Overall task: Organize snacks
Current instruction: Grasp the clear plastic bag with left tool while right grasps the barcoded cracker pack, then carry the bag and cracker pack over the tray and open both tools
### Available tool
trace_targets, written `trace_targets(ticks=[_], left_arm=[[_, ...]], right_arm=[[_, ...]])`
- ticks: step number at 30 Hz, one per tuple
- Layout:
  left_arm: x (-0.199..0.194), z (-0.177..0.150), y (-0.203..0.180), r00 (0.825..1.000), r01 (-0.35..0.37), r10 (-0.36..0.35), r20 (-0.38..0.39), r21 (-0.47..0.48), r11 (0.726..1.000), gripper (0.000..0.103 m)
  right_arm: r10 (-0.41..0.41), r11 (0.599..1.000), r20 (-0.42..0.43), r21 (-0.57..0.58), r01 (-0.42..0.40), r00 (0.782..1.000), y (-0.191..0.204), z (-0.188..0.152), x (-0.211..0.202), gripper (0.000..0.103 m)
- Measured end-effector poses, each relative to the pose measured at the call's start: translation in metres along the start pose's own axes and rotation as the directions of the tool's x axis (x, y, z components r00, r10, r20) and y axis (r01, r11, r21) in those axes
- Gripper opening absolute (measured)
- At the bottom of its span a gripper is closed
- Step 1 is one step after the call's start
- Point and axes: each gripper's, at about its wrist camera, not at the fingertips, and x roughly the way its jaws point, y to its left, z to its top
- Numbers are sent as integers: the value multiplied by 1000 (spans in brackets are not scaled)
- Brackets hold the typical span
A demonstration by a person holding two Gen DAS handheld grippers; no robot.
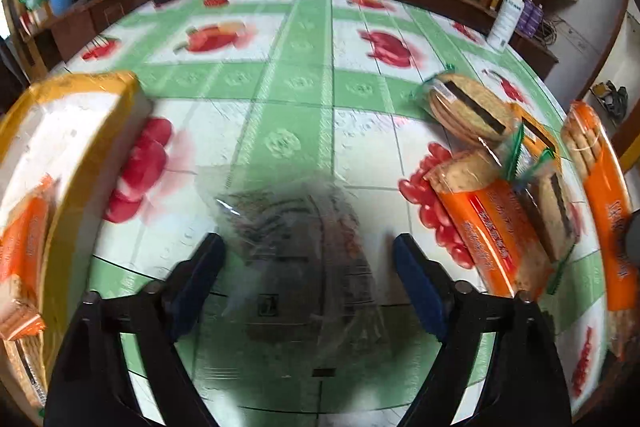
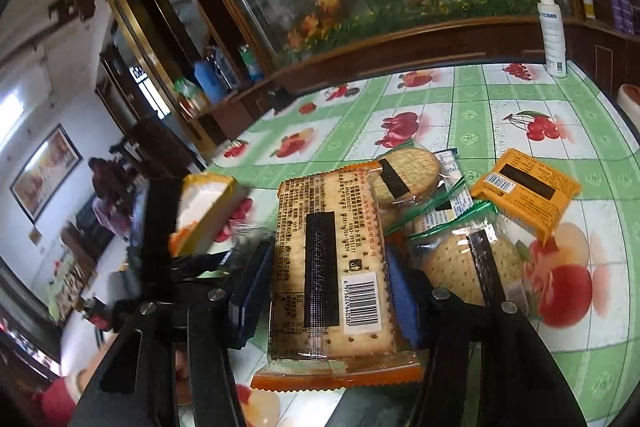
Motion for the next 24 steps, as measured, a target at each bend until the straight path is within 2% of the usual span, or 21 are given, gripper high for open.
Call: trace_targets(ticks=[1, 4, 11, 20, 24], left_arm=[[-3, -1, 2, 1000, -9, 8, 16, 8, 1000, 54], [-7, -2, 12, 999, 44, -44, 20, -6, 999, 48], [-21, -17, 28, 998, 36, -35, 44, -33, 999, 45], [-57, -27, 55, 992, -37, 45, 119, -69, 997, 45], [-73, -30, 71, 984, -85, 97, 152, -82, 993, 45]], right_arm=[[3, 1000, 4, 2, -3, 1000, 1, 1, -1, 56], [9, 1000, 11, 9, -9, 1000, 0, -1, -1, 56], [41, 999, 15, 9, -41, 999, 8, -8, 2, 56], [96, 995, 15, -7, -96, 995, 32, -16, 8, 56], [122, 992, 8, -21, -122, 993, 47, -18, 16, 56]])
